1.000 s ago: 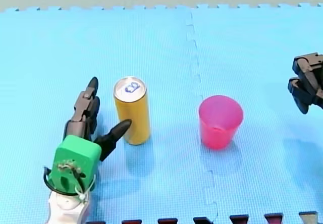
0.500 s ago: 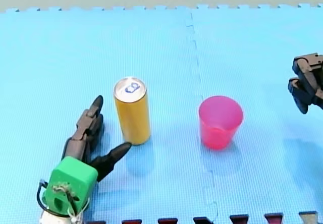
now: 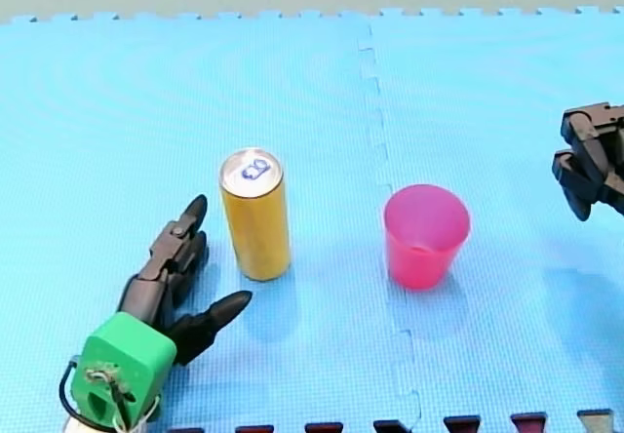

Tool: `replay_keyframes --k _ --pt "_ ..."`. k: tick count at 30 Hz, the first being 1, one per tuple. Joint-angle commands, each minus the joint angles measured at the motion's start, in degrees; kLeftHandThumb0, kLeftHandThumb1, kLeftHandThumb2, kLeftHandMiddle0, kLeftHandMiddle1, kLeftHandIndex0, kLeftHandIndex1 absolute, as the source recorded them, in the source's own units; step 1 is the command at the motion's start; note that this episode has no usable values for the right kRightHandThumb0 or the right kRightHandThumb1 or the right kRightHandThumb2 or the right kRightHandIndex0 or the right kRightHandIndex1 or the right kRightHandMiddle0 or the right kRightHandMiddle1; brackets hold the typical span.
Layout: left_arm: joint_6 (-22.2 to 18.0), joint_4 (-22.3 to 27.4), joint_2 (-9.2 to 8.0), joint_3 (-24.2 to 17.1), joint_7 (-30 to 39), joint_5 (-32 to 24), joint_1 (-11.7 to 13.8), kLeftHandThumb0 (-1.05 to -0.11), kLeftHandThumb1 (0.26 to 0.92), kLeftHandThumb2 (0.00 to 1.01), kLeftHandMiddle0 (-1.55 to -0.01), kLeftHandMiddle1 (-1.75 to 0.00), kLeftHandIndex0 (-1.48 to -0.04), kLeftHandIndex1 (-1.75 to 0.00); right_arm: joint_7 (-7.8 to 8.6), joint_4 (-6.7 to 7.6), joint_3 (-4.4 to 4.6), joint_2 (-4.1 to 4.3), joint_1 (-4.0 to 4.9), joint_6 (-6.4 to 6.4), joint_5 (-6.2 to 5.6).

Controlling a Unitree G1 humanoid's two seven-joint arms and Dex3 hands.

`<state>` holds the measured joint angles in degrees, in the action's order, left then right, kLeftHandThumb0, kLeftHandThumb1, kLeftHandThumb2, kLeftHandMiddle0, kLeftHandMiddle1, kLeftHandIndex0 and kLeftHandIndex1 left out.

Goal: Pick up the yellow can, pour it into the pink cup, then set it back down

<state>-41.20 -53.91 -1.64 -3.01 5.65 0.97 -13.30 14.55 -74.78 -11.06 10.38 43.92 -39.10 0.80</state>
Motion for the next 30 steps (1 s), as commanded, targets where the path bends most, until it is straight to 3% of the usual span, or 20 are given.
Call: replay_keyframes --k 1,16,30 --pt "0.5 0.9 -0.53 -0.1 0.5 -0.4 0.4 -1.048 0.838 0.0 -0.24 -0.01 -0.23 -0.01 -0.03 -0.01 0.04 0.19 0.26 -0.06 0.06" --pt "-0.9 0.8 -0.71 -0.8 1.5 -1.1 -0.2 -1.048 0.856 0.01 -0.25 -0.01 -0.23 -0.01 -0.36 -0.26 0.09 0.28 0.64 0.4 0.36" --pt "-3.2 -2.0 0.48 -1.0 0.1 -0.8 -1.9 -1.048 0.859 0.01 -0.26 -0.01 -0.23 0.0 -0.85 -0.3 -0.08 0.14 0.72 0.38 0.34"
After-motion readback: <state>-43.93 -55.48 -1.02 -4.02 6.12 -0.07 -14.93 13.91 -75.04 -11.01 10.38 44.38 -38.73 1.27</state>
